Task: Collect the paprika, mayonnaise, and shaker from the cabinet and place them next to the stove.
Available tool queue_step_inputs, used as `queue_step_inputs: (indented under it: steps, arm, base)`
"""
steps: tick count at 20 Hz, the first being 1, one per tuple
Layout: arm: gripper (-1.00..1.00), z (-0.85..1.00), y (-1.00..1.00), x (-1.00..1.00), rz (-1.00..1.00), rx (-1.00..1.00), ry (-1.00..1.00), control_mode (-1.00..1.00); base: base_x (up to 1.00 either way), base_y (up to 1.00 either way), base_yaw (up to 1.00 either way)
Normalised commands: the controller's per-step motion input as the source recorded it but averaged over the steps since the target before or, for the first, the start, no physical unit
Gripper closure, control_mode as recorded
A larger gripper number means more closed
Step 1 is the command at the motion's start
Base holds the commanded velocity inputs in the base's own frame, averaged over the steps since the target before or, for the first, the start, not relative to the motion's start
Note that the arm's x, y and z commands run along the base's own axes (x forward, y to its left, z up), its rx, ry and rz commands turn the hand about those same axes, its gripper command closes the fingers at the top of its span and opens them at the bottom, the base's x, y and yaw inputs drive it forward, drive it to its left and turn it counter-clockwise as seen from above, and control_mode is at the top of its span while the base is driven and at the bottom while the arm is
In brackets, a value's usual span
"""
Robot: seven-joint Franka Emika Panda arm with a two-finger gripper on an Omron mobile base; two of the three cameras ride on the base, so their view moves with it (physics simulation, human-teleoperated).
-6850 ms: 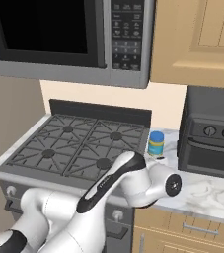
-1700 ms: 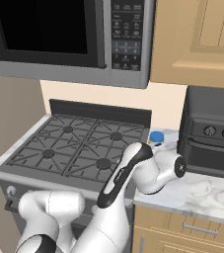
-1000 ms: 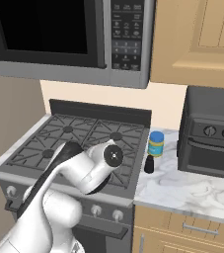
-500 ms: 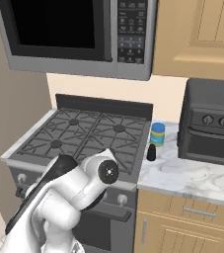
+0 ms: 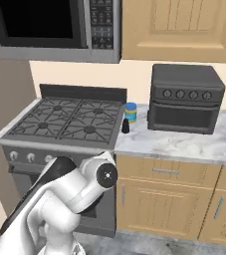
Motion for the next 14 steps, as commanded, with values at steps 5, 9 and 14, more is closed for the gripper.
queue_step_inputs:
  steps: [5, 9, 14]
  arm:
    - [-1.0, 0.0, 0.0, 0.0, 0.0, 0.0, 0.0, 1.0]
    - [-1.0, 0.0, 0.0, 0.0, 0.0, 0.0, 0.0, 1.0]
    - [-1.0, 0.0, 0.0, 0.0, 0.0, 0.0, 0.0, 1.0]
  base:
    - [-0.01, -0.95, -0.31]
    - [0.12, -1.0, -0.22]
    - [0.31, -1.0, -0.1]
